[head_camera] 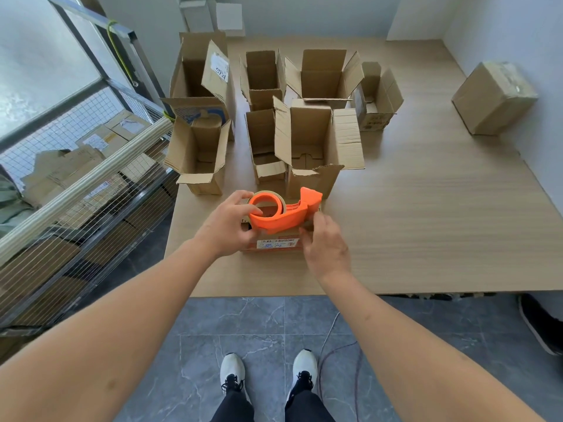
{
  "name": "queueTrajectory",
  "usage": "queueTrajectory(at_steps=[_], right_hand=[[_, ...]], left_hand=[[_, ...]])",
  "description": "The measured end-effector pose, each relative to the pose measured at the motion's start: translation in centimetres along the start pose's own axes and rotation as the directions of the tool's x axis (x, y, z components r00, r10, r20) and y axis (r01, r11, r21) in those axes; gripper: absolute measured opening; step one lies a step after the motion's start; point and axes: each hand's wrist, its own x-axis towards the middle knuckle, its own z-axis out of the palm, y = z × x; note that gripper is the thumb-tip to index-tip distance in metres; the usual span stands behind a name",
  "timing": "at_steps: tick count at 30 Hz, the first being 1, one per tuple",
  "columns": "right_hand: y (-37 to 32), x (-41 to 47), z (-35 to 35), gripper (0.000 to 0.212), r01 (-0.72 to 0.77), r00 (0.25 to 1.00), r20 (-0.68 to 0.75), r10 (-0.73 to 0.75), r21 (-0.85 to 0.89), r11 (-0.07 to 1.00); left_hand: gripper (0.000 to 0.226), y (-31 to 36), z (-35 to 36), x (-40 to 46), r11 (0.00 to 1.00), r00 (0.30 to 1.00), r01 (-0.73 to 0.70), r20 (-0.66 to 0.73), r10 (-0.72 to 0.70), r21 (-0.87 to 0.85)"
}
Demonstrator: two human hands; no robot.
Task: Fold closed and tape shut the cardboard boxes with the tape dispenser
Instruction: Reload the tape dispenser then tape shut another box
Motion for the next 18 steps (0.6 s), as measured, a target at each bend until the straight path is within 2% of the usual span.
queueTrajectory(at_steps=[4,6,8,10,12,15,18], right_hand=[[0.2,-0.1,0.2,0.019,0.044,0.999,0.000,-0.044,-0.016,0.999],[0.3,0.0,0.3,0.021,0.040,0.999,0.004,-0.040,-0.020,0.999],[0.5,0.3,0.3,0.021,0.037,0.999,-0.002,-0.037,-0.014,0.999],[0.7,0.4,0.2,0.018,0.035,0.999,-0.019,-0.035,-0.004,0.999],[1.0,0.7,0.1,0.015,0.042,0.999,-0.032,-0.042,-0.002,0.999],[1.8,1.2,-0.2,0.011,0.054,0.998,-0.010,-0.054,0.024,0.998],[2.7,1.5,-0.4,0.010,0.070,0.997,0.005,-0.071,0.080,0.994]], left_hand=[[0.060,0.4,-0.1,0.2,0.995,1.000,-0.009,0.015,0.007,0.104],[0.074,1.3,-0.3,0.6,0.982,0.996,-0.078,-0.026,0.084,0.173],[0.084,2.7,-0.1,1.4,0.939,0.986,-0.144,-0.038,0.164,0.312],[0.086,3.8,0.3,2.3,0.887,0.985,-0.162,0.022,0.169,0.433],[0.081,4.0,0.8,2.9,0.859,0.987,-0.156,0.120,0.111,0.488],[0.082,3.3,0.1,3.3,0.883,0.977,-0.123,0.209,0.029,0.453],[0.091,2.7,-1.1,2.9,0.938,0.974,-0.138,0.218,0.069,0.319]])
